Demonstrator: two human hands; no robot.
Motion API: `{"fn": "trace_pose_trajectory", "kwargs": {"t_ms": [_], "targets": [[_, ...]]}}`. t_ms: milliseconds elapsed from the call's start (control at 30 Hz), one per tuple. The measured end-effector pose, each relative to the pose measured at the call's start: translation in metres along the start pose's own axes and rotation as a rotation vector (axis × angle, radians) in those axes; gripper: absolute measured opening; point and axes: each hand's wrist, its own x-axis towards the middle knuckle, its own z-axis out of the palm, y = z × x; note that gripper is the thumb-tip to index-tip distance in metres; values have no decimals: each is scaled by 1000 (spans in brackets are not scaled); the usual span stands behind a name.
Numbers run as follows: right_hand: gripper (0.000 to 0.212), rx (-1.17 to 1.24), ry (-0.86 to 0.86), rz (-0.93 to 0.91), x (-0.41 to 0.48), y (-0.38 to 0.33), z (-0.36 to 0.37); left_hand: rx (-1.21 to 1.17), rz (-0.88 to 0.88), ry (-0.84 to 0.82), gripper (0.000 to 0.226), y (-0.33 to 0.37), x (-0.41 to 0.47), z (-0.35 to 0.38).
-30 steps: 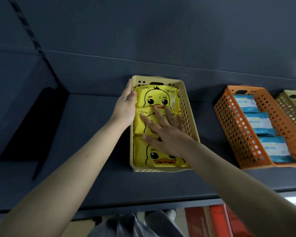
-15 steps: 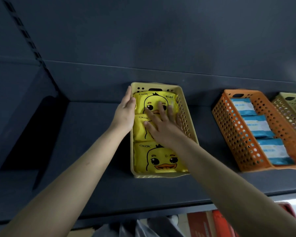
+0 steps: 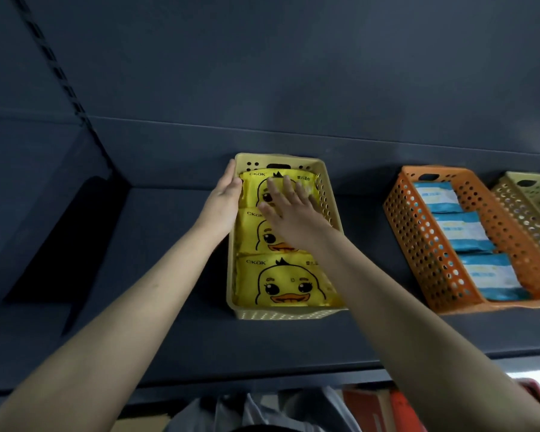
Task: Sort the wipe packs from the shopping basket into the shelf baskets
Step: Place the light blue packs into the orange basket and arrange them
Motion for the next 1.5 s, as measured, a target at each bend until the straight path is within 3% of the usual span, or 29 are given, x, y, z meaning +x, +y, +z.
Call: {"fn": "trace_pose_trajectory", "kwargs": {"t_ms": [133,267,333,400,533,767,933,1167,1500], "targets": [[69,-7,195,-68,-32,8,-31,163,2,32,51,15,-9,-2],[72,54,372,-67,-66,63,-65,584,107,280,52,39,-21,24],[68,78,479,-10,-79,106,-75,660,235,324,54,51,-25,55],[63,82,484,82,-91,154,-82,608,356,289,51,63,-27,98],[62,40,335,231,-112,243,-96,514,464,159,44,74,-34,194],[43,381,225,397,-111,315,-90,213,153,-160,53,71,-30,311],[57,765,182,439,-103,325,-76,32,-49,-101,63,71,-17,342],[52,864,46,366,-96,330,-66,-35,1,-15,44,68,-20,345],[64,722,69,439,-55,327,-78,-119,-90,14,39,65,15,347]]}}
